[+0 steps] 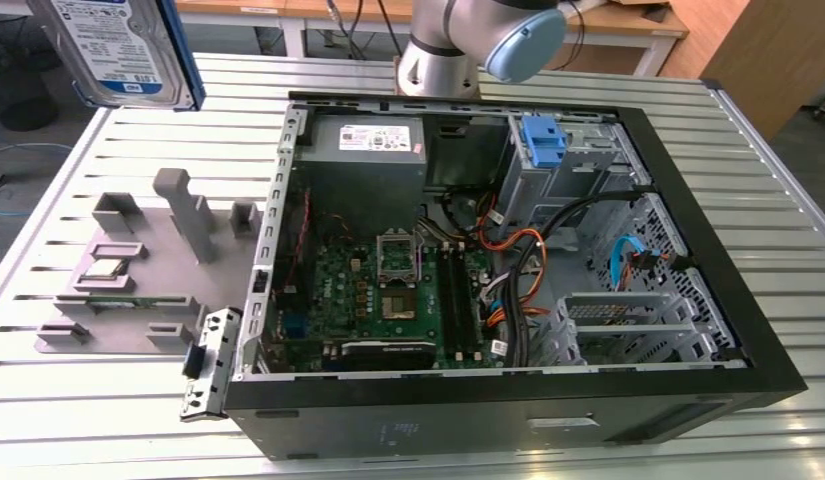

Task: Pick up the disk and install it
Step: 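Pick up the disk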

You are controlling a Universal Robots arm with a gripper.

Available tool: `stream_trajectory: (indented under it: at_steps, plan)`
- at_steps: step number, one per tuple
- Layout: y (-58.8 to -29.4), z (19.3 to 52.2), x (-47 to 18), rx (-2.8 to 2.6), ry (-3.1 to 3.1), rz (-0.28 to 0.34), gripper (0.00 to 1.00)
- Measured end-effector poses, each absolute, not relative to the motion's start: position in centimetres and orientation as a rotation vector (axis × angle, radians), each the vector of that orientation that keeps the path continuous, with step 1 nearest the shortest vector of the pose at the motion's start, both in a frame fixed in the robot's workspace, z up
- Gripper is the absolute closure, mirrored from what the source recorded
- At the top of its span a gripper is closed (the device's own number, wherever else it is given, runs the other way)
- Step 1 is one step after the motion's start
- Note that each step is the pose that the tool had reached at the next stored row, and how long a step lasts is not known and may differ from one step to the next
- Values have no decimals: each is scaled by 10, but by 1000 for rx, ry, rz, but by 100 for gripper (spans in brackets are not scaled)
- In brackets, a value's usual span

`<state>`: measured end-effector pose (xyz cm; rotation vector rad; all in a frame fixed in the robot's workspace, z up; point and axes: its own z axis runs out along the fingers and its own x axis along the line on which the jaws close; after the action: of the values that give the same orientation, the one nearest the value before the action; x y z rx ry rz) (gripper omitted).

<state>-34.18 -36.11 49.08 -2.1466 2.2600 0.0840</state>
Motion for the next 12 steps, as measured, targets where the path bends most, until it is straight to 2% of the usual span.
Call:
stream_trajectory:
  at_steps: [12]
  plan:
    - [-361,491,-316,-2146,2260,84,65]
